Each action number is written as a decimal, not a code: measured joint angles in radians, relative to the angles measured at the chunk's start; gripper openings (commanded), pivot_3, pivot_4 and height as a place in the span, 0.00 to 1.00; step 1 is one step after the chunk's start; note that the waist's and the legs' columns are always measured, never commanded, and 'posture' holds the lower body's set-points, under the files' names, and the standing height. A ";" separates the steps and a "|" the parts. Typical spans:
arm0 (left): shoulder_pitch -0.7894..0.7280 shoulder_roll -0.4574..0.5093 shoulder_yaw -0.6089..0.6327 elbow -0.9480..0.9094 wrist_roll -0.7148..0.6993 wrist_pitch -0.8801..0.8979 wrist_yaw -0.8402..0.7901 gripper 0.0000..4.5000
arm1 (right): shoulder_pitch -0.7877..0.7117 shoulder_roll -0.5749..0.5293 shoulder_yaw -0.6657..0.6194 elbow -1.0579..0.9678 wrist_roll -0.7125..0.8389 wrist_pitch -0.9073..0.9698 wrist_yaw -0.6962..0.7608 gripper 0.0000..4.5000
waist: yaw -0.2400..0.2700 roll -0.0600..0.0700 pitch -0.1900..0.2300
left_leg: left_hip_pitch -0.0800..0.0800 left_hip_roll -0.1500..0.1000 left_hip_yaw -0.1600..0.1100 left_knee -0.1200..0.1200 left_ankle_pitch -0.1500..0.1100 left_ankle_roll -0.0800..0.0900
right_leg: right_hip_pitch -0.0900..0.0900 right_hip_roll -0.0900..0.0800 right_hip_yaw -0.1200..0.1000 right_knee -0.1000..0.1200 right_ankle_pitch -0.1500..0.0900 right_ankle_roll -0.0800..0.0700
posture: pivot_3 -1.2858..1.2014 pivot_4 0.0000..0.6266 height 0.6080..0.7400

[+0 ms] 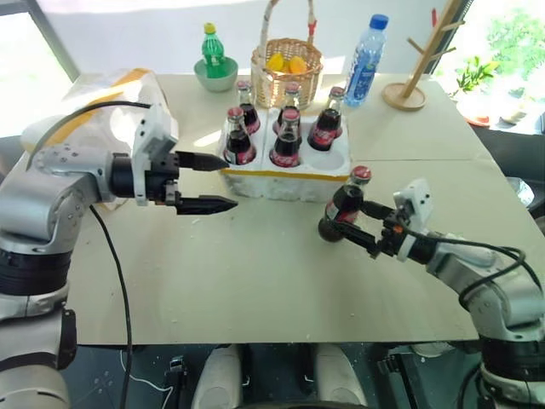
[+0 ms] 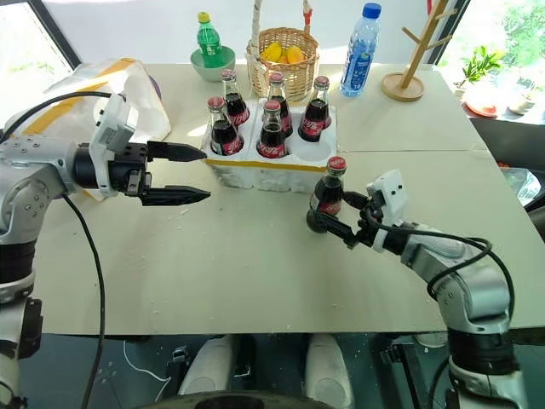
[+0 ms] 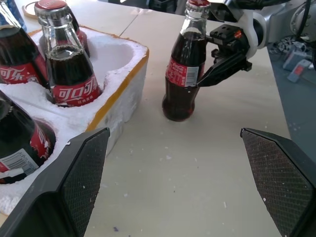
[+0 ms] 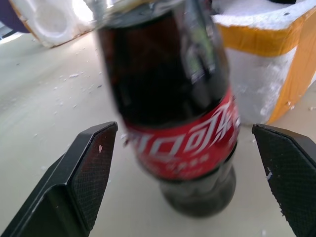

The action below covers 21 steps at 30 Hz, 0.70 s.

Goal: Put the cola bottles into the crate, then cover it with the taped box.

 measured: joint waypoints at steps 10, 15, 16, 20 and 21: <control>0.015 0.007 0.012 -0.001 -0.018 -0.001 0.047 1.00 | -0.036 -0.015 0.010 0.013 0.102 0.054 0.075 0.63 | 0.002 0.000 0.000 | -0.001 0.002 0.000 0.000 0.000 0.000 | -0.001 0.000 0.000 0.000 0.000 0.000 | 0.52 0.24 1.00; 0.040 0.019 0.024 -0.006 -0.020 -0.005 0.072 1.00 | -0.154 -0.085 -0.093 -0.070 0.314 0.143 0.111 0.63 | -0.001 0.001 0.001 | 0.000 0.002 0.000 0.000 -0.003 0.005 | -0.001 0.000 0.000 0.000 0.000 0.000 | 0.52 0.24 1.00; 0.043 0.018 0.027 -0.006 -0.020 -0.006 0.075 1.00 | -0.195 -0.085 -0.098 -0.067 0.319 0.143 0.102 0.63 | -0.002 0.001 0.001 | 0.000 0.002 0.000 0.000 -0.003 0.005 | -0.001 0.000 0.000 0.000 0.000 0.000 | 0.52 0.24 1.00; 0.049 0.013 0.041 -0.008 -0.020 -0.028 0.099 1.00 | -0.468 -0.048 0.004 0.141 0.157 0.093 -0.013 0.63 | -0.017 0.001 0.001 | 0.001 0.002 0.001 0.000 -0.003 0.004 | -0.001 0.000 0.001 0.000 0.001 -0.001 | 0.52 0.24 1.00; 0.049 0.013 0.041 -0.007 -0.020 -0.029 0.105 1.00 | -0.520 -0.029 0.021 0.211 0.106 0.064 -0.046 0.63 | -0.015 0.001 0.001 | 0.000 0.002 0.001 -0.001 -0.002 0.004 | -0.001 0.000 0.000 0.001 0.001 -0.001 | 0.52 0.24 1.00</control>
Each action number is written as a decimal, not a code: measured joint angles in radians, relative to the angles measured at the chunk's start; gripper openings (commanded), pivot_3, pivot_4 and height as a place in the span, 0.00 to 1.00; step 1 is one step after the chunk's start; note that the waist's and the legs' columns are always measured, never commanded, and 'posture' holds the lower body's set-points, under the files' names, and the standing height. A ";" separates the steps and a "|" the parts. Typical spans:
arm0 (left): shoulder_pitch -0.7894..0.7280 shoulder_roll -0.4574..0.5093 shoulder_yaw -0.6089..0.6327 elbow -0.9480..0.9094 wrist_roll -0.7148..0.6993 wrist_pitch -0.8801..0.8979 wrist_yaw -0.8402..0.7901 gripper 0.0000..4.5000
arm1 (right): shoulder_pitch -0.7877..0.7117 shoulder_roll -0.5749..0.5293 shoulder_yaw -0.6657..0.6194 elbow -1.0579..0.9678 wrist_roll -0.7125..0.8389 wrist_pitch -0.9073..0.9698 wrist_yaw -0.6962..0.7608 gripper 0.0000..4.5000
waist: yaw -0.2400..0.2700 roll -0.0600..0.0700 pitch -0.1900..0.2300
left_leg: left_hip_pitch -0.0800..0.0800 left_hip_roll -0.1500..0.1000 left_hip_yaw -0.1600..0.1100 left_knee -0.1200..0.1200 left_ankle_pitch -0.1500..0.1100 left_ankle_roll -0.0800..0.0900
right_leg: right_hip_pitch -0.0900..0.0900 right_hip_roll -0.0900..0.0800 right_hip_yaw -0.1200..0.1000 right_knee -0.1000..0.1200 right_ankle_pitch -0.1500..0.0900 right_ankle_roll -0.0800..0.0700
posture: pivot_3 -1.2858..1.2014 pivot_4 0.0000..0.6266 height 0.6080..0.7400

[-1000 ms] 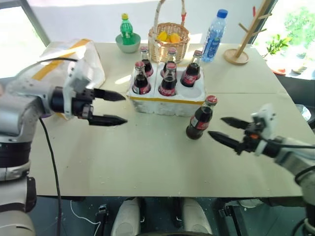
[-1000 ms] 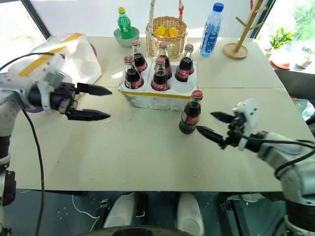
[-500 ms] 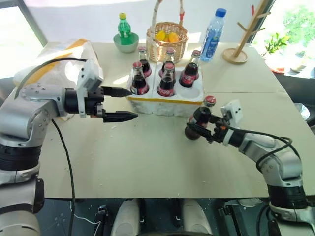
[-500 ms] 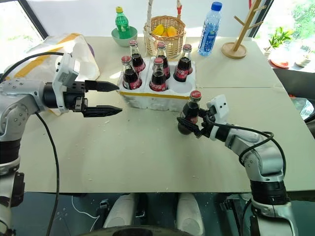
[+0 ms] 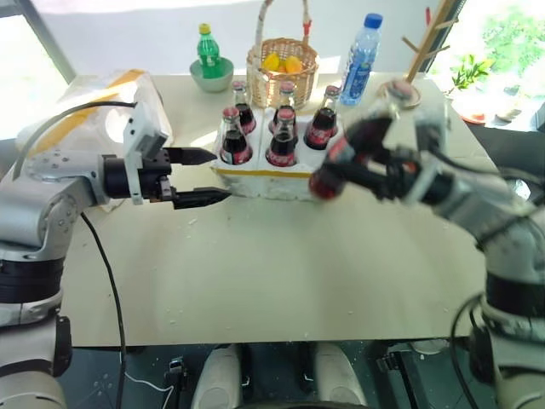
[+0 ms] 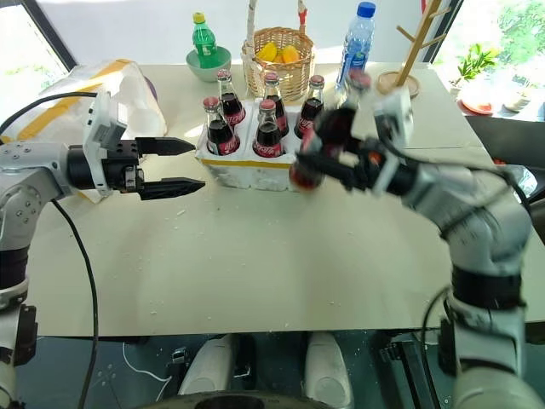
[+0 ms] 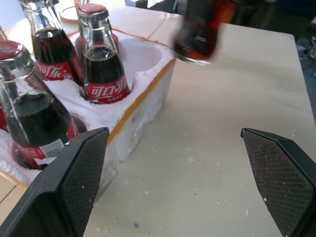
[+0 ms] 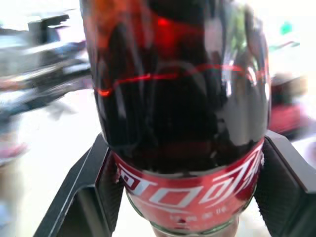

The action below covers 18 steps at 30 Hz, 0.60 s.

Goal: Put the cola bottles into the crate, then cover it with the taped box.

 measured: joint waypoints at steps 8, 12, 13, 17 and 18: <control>0.000 -0.003 0.001 0.002 0.000 -0.012 0.036 1.00 | -0.102 0.101 0.126 0.286 -0.208 -0.126 -0.029 0.63 | -0.005 0.000 0.000 | -0.012 -0.001 0.002 -0.001 0.003 -0.005 | -0.010 0.000 0.000 0.000 0.000 0.001 | 0.52 0.24 1.00; 0.003 -0.003 0.008 0.002 0.000 -0.012 0.046 1.00 | -0.091 0.103 0.165 0.317 -0.250 -0.118 -0.001 0.63 | -0.005 0.000 0.000 | -0.012 -0.001 0.002 0.000 0.003 -0.006 | -0.010 0.000 0.000 0.000 0.000 0.001 | 0.52 0.24 1.00; 0.003 -0.003 0.009 0.002 0.000 -0.014 0.047 1.00 | -0.089 0.106 0.170 0.321 -0.262 -0.119 0.003 0.63 | -0.006 0.000 0.000 | -0.012 -0.001 0.002 0.000 0.003 -0.006 | -0.010 0.000 0.000 0.000 0.000 0.001 | 0.52 0.24 1.00; 0.004 -0.002 0.009 0.002 0.000 -0.015 0.049 1.00 | -0.096 0.133 0.171 0.353 -0.303 -0.139 -0.003 0.99 | -0.008 0.000 0.000 | -0.011 -0.001 0.002 0.000 0.003 -0.006 | -0.010 0.001 0.000 0.001 0.000 0.001 | 0.52 0.24 1.00; 0.004 -0.002 0.009 0.002 0.000 -0.016 0.049 1.00 | -0.103 0.138 0.172 0.359 -0.314 -0.145 -0.003 0.99 | -0.008 0.000 0.000 | -0.011 -0.001 0.002 0.000 0.003 -0.006 | -0.010 0.001 0.000 0.001 0.000 0.001 | 0.52 0.24 1.00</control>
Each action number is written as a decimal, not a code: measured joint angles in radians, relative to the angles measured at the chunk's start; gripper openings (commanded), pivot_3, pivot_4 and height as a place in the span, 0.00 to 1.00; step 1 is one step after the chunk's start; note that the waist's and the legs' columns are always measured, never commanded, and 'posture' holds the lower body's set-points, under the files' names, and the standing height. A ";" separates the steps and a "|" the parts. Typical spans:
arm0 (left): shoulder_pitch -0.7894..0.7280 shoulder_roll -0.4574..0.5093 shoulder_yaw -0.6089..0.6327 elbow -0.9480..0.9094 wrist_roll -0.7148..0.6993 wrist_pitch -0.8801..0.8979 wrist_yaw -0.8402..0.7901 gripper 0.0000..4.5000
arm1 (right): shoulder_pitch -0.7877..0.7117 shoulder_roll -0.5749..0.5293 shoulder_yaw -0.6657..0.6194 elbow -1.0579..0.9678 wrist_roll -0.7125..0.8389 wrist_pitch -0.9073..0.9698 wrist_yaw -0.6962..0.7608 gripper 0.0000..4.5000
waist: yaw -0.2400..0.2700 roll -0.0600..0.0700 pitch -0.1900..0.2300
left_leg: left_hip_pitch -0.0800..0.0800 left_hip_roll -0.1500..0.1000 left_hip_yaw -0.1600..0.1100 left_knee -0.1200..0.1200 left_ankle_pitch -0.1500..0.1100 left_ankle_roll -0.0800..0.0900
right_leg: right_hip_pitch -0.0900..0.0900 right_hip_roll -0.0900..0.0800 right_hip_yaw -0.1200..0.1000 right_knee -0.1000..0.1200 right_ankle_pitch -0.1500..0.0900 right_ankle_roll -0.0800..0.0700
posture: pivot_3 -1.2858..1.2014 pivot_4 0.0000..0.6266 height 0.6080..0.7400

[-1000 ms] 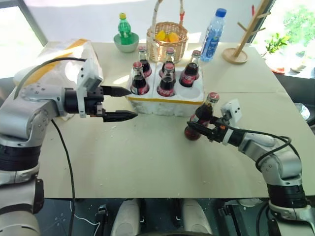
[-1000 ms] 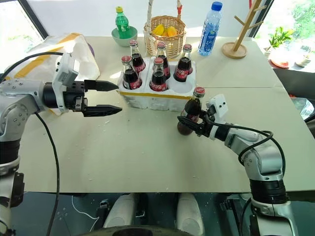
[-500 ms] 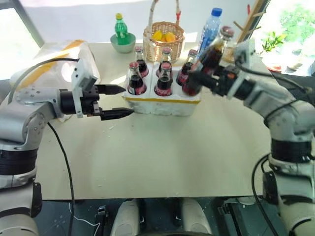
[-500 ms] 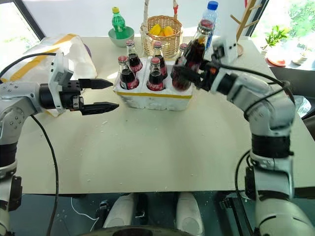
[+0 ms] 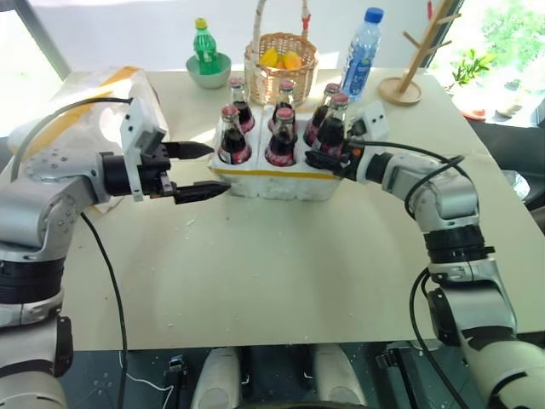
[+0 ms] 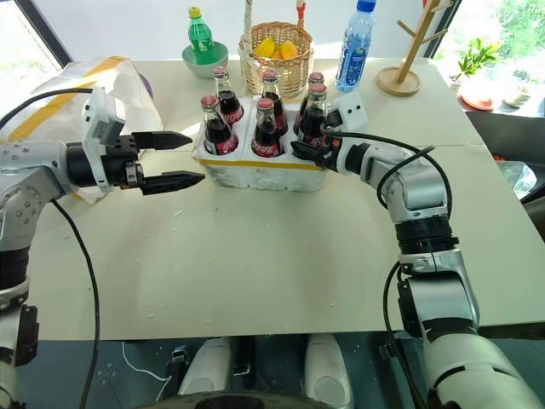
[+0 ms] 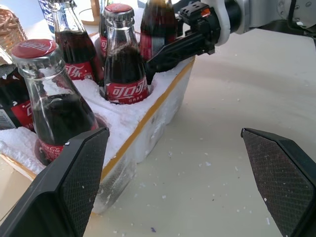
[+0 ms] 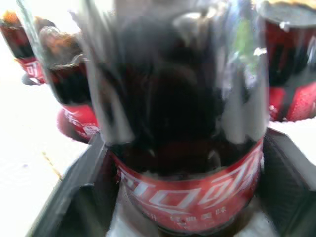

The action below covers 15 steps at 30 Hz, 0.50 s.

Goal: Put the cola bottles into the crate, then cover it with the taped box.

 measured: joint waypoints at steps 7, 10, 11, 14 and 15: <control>0.099 0.106 0.080 0.006 -0.001 -0.001 -0.011 1.00 | 0.004 -0.082 -0.012 -0.079 -0.007 0.039 0.064 0.99 | 0.001 0.001 0.000 | -0.001 0.002 -0.001 0.000 0.000 0.000 | -0.001 0.000 0.000 0.001 0.000 0.000 | 0.52 0.24 1.00; 0.188 0.219 0.192 0.014 -0.001 0.004 -0.046 1.00 | 0.003 -0.208 -0.068 -0.164 0.045 0.102 0.150 0.99 | 0.001 0.001 0.000 | -0.001 0.002 0.000 -0.002 0.000 0.000 | -0.001 0.000 0.000 -0.001 0.000 0.000 | 0.52 0.24 1.00; 0.214 0.259 0.235 0.027 0.001 0.003 -0.062 1.00 | 0.001 -0.250 -0.093 -0.184 0.064 0.125 0.178 0.99 | 0.001 0.001 0.001 | -0.001 0.002 0.000 -0.001 0.000 0.000 | -0.001 0.000 0.000 -0.002 0.000 0.000 | 0.52 0.24 1.00; 0.315 0.413 0.361 0.150 0.053 -0.048 -0.140 1.00 | 0.003 -0.397 -0.146 -0.224 0.134 0.176 0.308 0.99 | -0.001 0.001 0.001 | 0.000 0.002 0.001 -0.002 -0.001 0.000 | -0.002 0.000 0.000 -0.003 0.000 -0.001 | 0.52 0.24 1.00; 0.345 0.460 0.385 0.219 0.084 -0.082 -0.171 1.00 | 0.006 -0.440 -0.157 -0.238 0.155 0.182 0.362 0.99 | -0.001 0.002 0.001 | 0.001 0.002 0.001 -0.002 -0.001 0.001 | -0.002 -0.001 0.000 -0.003 -0.001 -0.001 | 0.52 0.24 1.00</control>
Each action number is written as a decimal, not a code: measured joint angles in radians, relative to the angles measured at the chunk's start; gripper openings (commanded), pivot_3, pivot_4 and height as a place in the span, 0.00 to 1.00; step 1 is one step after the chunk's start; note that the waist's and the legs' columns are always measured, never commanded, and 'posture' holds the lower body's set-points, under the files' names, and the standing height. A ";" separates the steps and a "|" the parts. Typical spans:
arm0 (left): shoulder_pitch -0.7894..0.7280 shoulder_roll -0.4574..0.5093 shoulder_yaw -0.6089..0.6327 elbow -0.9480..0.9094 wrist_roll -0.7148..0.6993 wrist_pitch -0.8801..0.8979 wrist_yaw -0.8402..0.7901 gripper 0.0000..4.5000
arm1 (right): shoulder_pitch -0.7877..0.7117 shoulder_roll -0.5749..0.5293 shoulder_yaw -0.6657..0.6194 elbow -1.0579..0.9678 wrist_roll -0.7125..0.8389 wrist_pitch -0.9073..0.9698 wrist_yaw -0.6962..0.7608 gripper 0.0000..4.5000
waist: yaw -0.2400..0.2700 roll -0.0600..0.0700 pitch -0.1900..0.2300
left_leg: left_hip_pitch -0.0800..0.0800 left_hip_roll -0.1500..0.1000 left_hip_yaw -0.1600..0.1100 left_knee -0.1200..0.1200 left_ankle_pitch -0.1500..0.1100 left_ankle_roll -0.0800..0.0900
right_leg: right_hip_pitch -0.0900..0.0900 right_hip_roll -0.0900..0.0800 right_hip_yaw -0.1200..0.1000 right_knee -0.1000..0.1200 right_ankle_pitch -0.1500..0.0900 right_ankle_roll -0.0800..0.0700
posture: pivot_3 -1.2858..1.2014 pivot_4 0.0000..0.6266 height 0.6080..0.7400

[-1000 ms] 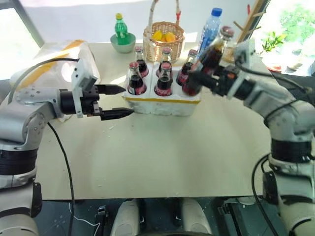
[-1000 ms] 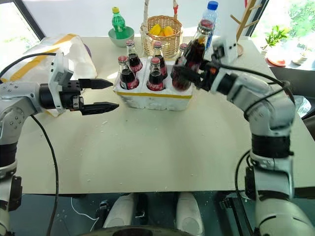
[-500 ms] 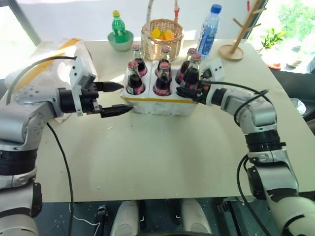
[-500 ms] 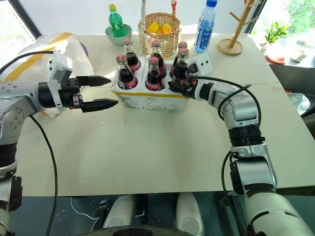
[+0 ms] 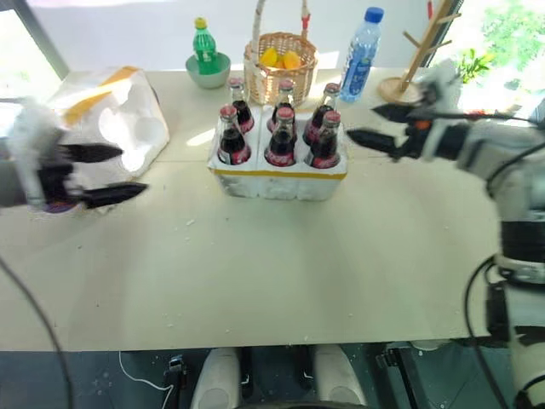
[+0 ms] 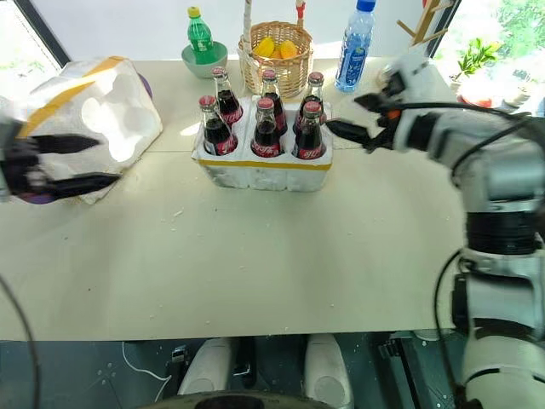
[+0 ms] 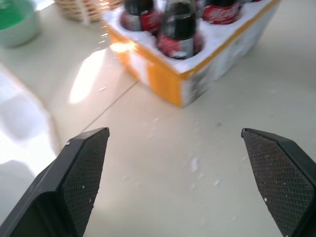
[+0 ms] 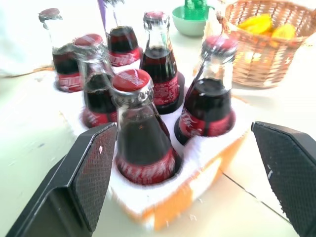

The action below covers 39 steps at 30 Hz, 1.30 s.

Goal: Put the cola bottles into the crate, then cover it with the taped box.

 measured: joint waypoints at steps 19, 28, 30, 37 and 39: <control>-0.828 -0.082 -0.623 1.113 0.643 -0.505 -0.135 1.00 | -0.008 -0.048 -0.012 -0.178 0.147 -0.006 0.219 0.99 | 0.025 -0.002 -0.001 | -0.002 -0.003 0.007 0.002 -0.001 0.002 | -0.001 -0.001 -0.001 0.004 0.000 -0.001 | 0.52 0.24 1.00; -0.879 -0.153 -0.661 1.235 0.727 -0.527 -0.076 0.71 | 0.049 -0.066 -0.060 -0.224 0.175 0.019 0.148 1.00 | 0.022 -0.003 -0.001 | -0.001 -0.001 0.006 0.003 -0.003 0.005 | -0.001 -0.001 -0.001 0.004 0.000 -0.001 | 0.52 0.24 1.00; -0.887 -0.156 -0.660 1.242 0.727 -0.526 -0.075 0.48 | 0.067 -0.068 -0.068 -0.238 0.184 0.021 0.135 1.00 | 0.022 -0.003 -0.001 | -0.001 -0.001 0.006 0.003 -0.003 0.005 | -0.001 -0.002 -0.001 0.004 0.000 -0.001 | 0.52 0.24 1.00; -0.888 -0.156 -0.656 1.251 0.728 -0.529 -0.036 0.07 | 0.082 -0.075 -0.086 -0.253 0.204 0.023 0.112 1.00 | 0.021 -0.003 -0.001 | -0.001 0.000 0.006 0.003 -0.004 0.006 | -0.001 -0.002 -0.001 0.004 0.000 -0.001 | 0.52 0.24 1.00; -0.888 -0.155 -0.657 1.251 0.729 -0.545 -0.024 0.07 | 0.083 -0.078 -0.086 -0.251 0.211 0.035 0.112 1.00 | 0.021 -0.003 -0.001 | -0.001 0.000 0.006 0.003 -0.003 0.006 | -0.001 -0.002 -0.001 0.004 0.000 -0.001 | 0.52 0.24 1.00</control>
